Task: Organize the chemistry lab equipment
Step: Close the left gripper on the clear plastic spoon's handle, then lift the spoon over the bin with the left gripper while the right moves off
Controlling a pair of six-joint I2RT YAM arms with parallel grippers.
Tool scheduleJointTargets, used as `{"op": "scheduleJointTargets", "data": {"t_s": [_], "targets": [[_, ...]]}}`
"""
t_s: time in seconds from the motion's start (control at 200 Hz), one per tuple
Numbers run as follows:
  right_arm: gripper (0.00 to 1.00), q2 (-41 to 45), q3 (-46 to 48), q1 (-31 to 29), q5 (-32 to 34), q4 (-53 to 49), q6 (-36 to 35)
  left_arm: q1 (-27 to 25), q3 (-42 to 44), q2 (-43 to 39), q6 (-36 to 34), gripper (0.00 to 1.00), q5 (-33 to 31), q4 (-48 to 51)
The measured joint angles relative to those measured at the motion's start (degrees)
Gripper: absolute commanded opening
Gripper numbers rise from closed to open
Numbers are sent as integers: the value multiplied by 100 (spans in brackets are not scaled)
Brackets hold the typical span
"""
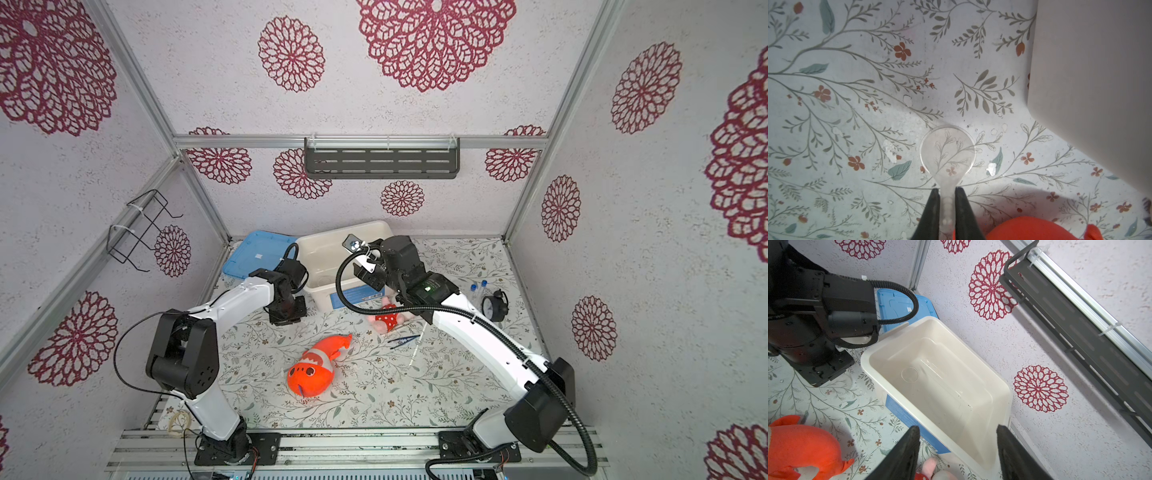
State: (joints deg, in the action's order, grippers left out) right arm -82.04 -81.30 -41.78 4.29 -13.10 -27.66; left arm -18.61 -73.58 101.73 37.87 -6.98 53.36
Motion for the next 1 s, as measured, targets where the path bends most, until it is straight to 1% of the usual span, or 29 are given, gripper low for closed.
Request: {"op": "scheduleJointTargets", "data": {"t_s": [0.19,0.28,0.445,0.535,0.665,0.761,0.851,0.926,1.001], "targets": [[63,0,0,0,-2,0,-37,0,-164,-17,4,8,-26,175],[63,0,0,0,-2,2,-37,-4,-289,-105,20,8,-70,426],[63,2,61,33,-7,173,37,-39,-737,-811,197,8,-238,1060],[63,9,125,120,-52,304,212,-48,-1375,-1224,278,8,-319,1502],[63,35,170,267,-136,511,466,-63,-2848,-1351,348,9,-588,2288],[63,151,323,393,-157,708,691,-81,-3888,-1202,343,9,-761,2828],[63,245,435,551,-151,855,946,-98,-4649,-942,304,8,-804,3128],[63,267,442,697,-142,894,1158,-133,-5077,-643,284,8,-778,3239],[63,273,442,844,-122,903,1355,-205,-5300,-337,273,8,-741,3220]]}}
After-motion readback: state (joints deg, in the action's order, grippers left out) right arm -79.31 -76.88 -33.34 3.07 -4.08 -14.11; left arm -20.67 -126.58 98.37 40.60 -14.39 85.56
